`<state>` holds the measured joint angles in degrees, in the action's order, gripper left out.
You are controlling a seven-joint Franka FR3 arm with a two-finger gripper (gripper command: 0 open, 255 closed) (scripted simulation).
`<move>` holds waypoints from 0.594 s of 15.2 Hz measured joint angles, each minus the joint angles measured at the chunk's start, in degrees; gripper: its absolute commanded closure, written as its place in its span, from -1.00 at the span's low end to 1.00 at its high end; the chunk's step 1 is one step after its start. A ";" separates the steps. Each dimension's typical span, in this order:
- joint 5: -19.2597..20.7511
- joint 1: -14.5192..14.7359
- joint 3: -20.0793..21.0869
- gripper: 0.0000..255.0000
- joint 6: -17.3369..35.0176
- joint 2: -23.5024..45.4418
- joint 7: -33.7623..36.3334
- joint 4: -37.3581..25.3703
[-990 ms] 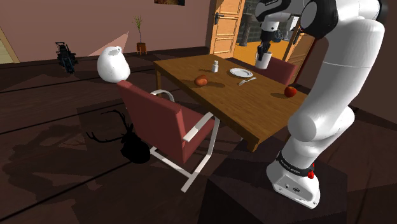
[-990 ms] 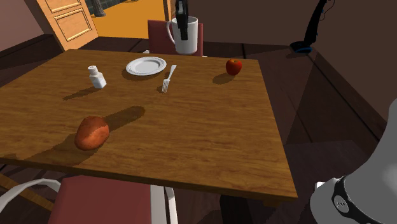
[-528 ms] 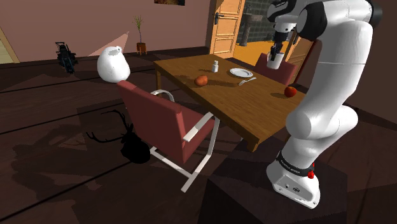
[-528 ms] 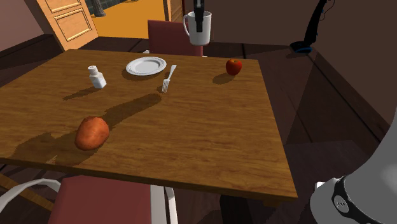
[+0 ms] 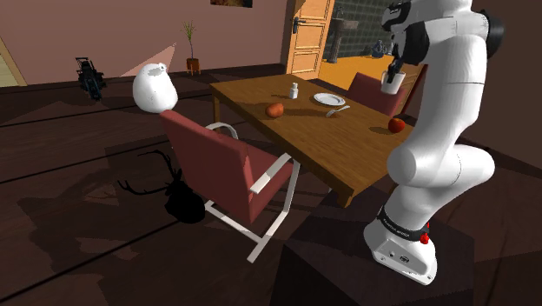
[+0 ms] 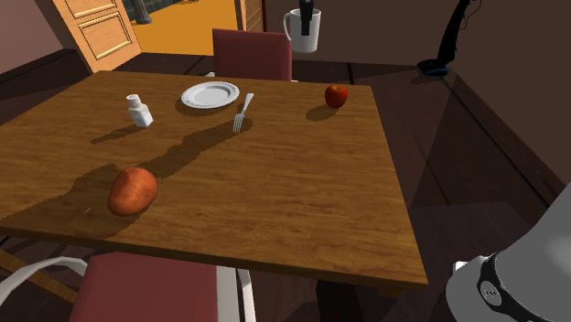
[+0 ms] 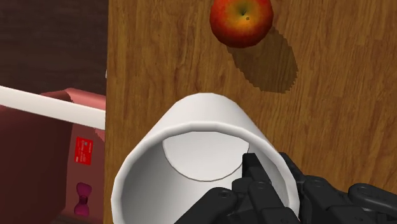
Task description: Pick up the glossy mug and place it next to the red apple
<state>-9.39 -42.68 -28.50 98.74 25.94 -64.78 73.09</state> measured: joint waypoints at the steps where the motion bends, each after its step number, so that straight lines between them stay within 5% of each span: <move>1: -0.55 -1.06 -0.02 1.00 -0.56 1.20 -0.82 -1.66; 9: -1.22 -1.69 0.08 1.00 4.04 2.37 -2.13 1.93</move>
<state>-10.61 -44.37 -28.42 102.78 28.31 -66.91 75.02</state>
